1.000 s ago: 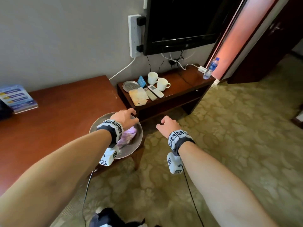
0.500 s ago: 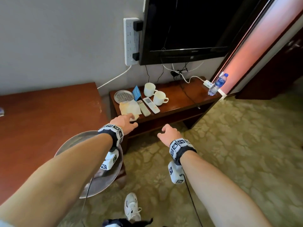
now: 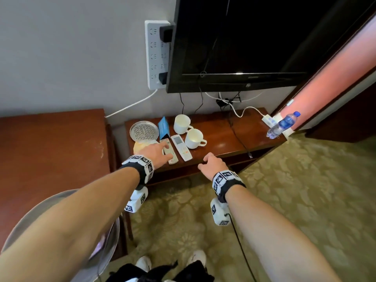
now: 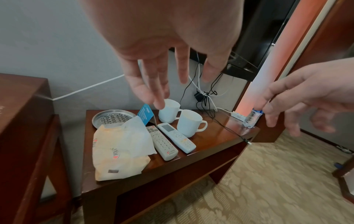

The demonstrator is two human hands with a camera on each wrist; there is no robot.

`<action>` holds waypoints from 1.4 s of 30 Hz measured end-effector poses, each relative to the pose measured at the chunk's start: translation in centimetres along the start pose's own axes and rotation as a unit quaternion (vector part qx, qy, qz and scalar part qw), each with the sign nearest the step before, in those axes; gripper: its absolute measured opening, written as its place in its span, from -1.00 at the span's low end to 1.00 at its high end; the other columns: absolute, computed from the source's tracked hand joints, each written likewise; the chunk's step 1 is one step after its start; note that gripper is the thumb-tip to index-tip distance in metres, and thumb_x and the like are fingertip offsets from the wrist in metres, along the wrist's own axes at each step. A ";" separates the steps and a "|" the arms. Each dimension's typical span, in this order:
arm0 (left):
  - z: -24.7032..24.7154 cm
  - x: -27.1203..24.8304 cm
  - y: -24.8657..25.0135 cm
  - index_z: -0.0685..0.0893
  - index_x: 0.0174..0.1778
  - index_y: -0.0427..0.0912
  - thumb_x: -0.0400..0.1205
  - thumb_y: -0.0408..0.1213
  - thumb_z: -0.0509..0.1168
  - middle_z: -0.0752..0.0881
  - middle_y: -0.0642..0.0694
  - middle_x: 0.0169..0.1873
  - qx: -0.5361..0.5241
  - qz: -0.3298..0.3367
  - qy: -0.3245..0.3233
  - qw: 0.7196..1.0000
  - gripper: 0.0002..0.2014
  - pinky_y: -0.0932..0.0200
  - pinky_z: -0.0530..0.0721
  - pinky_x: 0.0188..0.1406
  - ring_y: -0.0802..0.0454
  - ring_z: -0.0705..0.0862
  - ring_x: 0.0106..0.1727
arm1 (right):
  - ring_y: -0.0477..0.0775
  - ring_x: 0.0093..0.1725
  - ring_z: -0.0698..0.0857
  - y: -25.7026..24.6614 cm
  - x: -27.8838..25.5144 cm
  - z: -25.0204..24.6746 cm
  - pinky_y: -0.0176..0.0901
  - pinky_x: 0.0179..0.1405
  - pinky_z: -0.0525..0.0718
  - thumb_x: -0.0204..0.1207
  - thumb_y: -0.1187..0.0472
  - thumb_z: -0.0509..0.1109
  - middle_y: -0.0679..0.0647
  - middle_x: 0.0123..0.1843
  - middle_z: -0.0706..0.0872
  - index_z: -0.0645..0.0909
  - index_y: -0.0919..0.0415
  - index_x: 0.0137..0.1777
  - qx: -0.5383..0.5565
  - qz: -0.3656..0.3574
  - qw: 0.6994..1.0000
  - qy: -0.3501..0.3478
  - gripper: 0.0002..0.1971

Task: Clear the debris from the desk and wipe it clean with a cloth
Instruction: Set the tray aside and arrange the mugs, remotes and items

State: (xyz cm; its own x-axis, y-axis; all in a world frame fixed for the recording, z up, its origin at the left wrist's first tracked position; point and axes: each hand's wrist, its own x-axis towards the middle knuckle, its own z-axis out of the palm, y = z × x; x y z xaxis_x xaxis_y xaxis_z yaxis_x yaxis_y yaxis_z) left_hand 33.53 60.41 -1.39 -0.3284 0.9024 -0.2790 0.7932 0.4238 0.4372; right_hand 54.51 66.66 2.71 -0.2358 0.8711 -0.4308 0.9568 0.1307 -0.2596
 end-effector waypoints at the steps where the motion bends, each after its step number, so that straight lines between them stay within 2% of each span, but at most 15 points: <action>1: 0.2 0.7 0.3 0.49 0.38 0.11 0.62 0.14 0.21 0.73 -0.07 0.13 0.003 -0.006 0.002 1.000 -0.57 0.11 0.52 -0.08 0.00 0.63 -0.04 | 0.16 0.26 0.63 0.2 1.1 -0.3 -0.01 0.19 0.63 0.60 -0.02 0.31 0.07 0.32 0.63 0.45 0.03 0.42 -0.003 -0.005 1.000 -0.004 -0.59; 4: 0.6 3.1 1.5 0.50 0.38 0.12 0.62 0.12 0.21 0.73 -0.04 0.10 -0.002 -0.038 0.006 0.999 -0.58 0.12 0.51 -0.05 0.03 0.60 -0.07 | 0.15 0.25 0.63 1.1 4.5 -1.1 -0.04 0.13 0.61 0.62 0.00 0.32 0.07 0.34 0.62 0.43 0.04 0.45 -0.008 -0.025 1.000 -0.016 -0.57; 7: 1.4 6.4 4.1 0.50 0.39 0.08 0.63 0.12 0.23 0.71 -0.08 0.17 -0.042 -0.063 0.006 0.997 -0.57 0.04 0.63 0.05 -0.05 0.67 0.07 | 0.09 0.13 0.62 2.5 8.6 -2.0 -0.05 0.08 0.63 0.62 0.01 0.34 0.05 0.29 0.64 0.43 0.04 0.43 -0.004 -0.049 0.998 -0.029 -0.59; 9: 2.0 9.0 6.3 0.47 0.41 0.12 0.62 0.15 0.22 0.69 -0.08 0.23 -0.050 -0.067 0.011 0.996 -0.55 0.06 0.64 0.04 -0.07 0.68 0.13 | 0.06 0.06 0.58 3.8 11.7 -2.7 -0.06 0.06 0.64 0.62 0.00 0.34 0.05 0.26 0.64 0.43 0.03 0.41 -0.006 -0.062 0.997 -0.038 -0.60; 13: 2.9 12.7 9.7 0.43 0.44 0.13 0.63 0.14 0.22 0.70 -0.09 0.21 -0.050 -0.102 0.006 0.994 -0.54 0.00 0.68 0.10 -0.08 0.69 0.12 | 0.14 0.19 0.65 6.8 17.6 -4.4 -0.05 0.06 0.64 0.63 0.00 0.34 0.07 0.29 0.64 0.41 0.04 0.45 -0.034 -0.091 0.993 -0.070 -0.57; 16: 3.3 13.9 10.0 0.43 0.42 0.14 0.60 0.14 0.26 0.71 -0.09 0.17 -0.034 -0.143 -0.008 0.989 -0.53 0.01 0.66 0.08 -0.08 0.68 0.08 | 0.17 0.26 0.65 7.7 21.1 -5.1 -0.05 0.09 0.61 0.63 0.01 0.34 0.09 0.35 0.63 0.41 0.06 0.47 -0.035 -0.109 0.989 -0.098 -0.56; 19: 3.7 14.4 9.8 0.45 0.40 0.07 0.59 0.09 0.29 0.71 -0.15 0.16 -0.026 -0.176 -0.011 0.984 -0.53 0.06 0.60 0.02 -0.10 0.66 0.07 | 0.17 0.25 0.66 7.6 23.8 -4.9 -0.05 0.11 0.63 0.63 -0.01 0.34 0.08 0.34 0.64 0.43 0.07 0.45 -0.039 -0.142 0.983 -0.113 -0.58; 25: 5.4 14.7 8.9 0.42 0.44 0.14 0.55 0.17 0.33 0.62 -0.11 0.35 -0.032 -0.221 -0.007 0.975 -0.45 0.00 0.61 0.18 -0.13 0.65 0.24 | 0.08 -0.03 0.69 6.6 26.8 -2.4 -0.06 -0.06 0.69 0.65 -0.04 0.32 0.03 0.10 0.68 0.46 0.06 0.35 -0.073 -0.188 0.968 -0.150 -0.65; 27: 5.9 14.5 8.2 0.43 0.45 0.16 0.53 0.20 0.35 0.59 -0.08 0.39 -0.049 -0.231 0.001 0.972 -0.42 -0.01 0.61 0.22 -0.10 0.64 0.27 | 0.08 -0.07 0.70 6.3 27.5 -1.5 -0.02 -0.07 0.72 0.65 -0.06 0.30 0.03 0.04 0.69 0.48 0.06 0.30 -0.084 -0.199 0.964 -0.158 -0.69; 29: 6.4 14.3 7.5 0.43 0.49 0.13 0.55 0.16 0.36 0.56 -0.08 0.42 -0.060 -0.243 0.007 0.968 -0.41 -0.02 0.58 0.28 -0.10 0.62 0.31 | 0.08 -0.10 0.70 6.3 28.2 -0.9 -0.06 -0.16 0.68 0.68 -0.06 0.26 0.03 0.01 0.70 0.49 0.06 0.28 -0.095 -0.202 0.962 -0.157 -0.71; 31: 6.8 14.1 7.1 0.41 0.48 0.13 0.55 0.13 0.36 0.57 -0.09 0.41 -0.071 -0.251 0.005 0.965 -0.42 -0.02 0.57 0.28 -0.13 0.62 0.30 | 0.10 -0.10 0.69 6.3 28.7 -0.4 -0.09 -0.23 0.61 0.72 -0.03 0.20 0.03 0.00 0.70 0.49 0.05 0.30 -0.101 -0.204 0.961 -0.157 -0.73; 37: 7.7 14.5 7.1 0.39 0.52 0.14 0.57 0.08 0.36 0.59 -0.10 0.38 -0.104 -0.245 -0.023 0.964 -0.42 -0.01 0.57 0.27 -0.13 0.61 0.31 | 0.20 0.00 0.63 5.6 29.5 0.9 0.00 -0.08 0.57 0.76 0.10 0.06 0.13 0.13 0.68 0.54 0.13 0.26 -0.094 -0.201 0.959 -0.177 -0.73; 40: 7.6 14.9 7.3 0.37 0.54 0.11 0.59 0.04 0.36 0.61 -0.10 0.36 -0.099 -0.231 -0.029 0.967 -0.41 0.03 0.55 0.25 -0.12 0.60 0.31 | 0.24 0.06 0.64 5.4 29.6 0.7 -0.01 -0.08 0.53 0.77 0.11 0.05 0.14 0.10 0.66 0.53 0.18 0.25 -0.096 -0.195 0.961 -0.171 -0.73; 42: 7.4 15.2 7.5 0.34 0.55 0.10 0.60 0.03 0.36 0.61 -0.11 0.38 -0.105 -0.223 -0.042 0.968 -0.40 0.01 0.56 0.29 -0.13 0.61 0.32 | 0.21 -0.01 0.63 5.2 29.8 0.0 -0.01 -0.12 0.51 0.77 0.09 0.03 0.13 0.03 0.65 0.53 0.19 0.21 -0.108 -0.203 0.960 -0.161 -0.71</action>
State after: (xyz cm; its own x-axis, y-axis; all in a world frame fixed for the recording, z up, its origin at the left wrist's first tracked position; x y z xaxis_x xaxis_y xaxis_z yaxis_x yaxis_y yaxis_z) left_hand 38.30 76.77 -8.67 -0.5650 0.6202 -0.5442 0.4578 0.7844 0.4186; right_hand 52.46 93.28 -11.47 -0.6041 0.5402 -0.5859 0.7793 0.5543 -0.2924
